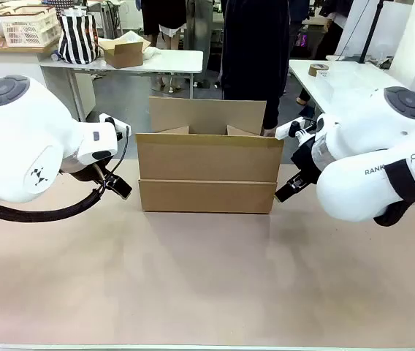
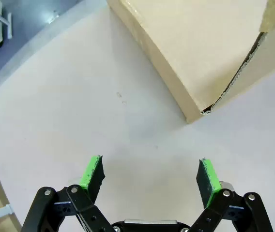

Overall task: Pack the gift set into the box.
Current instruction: Place both hands on the side flaps of the Package Box and spread them outward.

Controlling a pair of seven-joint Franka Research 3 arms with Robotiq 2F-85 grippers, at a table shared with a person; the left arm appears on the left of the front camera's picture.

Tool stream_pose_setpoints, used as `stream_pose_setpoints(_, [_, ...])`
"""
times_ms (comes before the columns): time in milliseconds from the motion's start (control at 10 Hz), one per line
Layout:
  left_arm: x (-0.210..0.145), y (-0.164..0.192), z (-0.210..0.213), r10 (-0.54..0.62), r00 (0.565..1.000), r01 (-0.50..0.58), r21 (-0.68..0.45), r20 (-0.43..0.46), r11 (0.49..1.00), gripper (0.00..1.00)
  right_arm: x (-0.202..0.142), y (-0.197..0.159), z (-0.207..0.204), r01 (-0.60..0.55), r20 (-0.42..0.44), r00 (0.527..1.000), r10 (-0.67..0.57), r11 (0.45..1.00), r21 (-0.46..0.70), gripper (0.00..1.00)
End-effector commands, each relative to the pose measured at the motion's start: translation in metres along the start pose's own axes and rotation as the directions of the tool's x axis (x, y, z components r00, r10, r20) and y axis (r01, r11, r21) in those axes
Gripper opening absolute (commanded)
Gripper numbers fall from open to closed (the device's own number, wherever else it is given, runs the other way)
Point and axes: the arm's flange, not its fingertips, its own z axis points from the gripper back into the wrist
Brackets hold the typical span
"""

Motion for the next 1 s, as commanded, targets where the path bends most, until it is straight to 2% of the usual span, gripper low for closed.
stream_pose_setpoints(0, [0.0001,0.0,0.0001,0.0,1.0,0.0,0.0,0.001,1.0,1.0,0.0001,0.0,0.0001,0.0,0.0,1.0,0.0,1.0,0.0,1.0])
stream_pose_setpoints(900, [0.0001,0.0,0.0001,0.0,1.0,0.0,0.0,0.001,1.0,1.0,0.0001,0.0,0.0001,0.0,0.0,1.0,0.0,1.0,0.0,1.0])
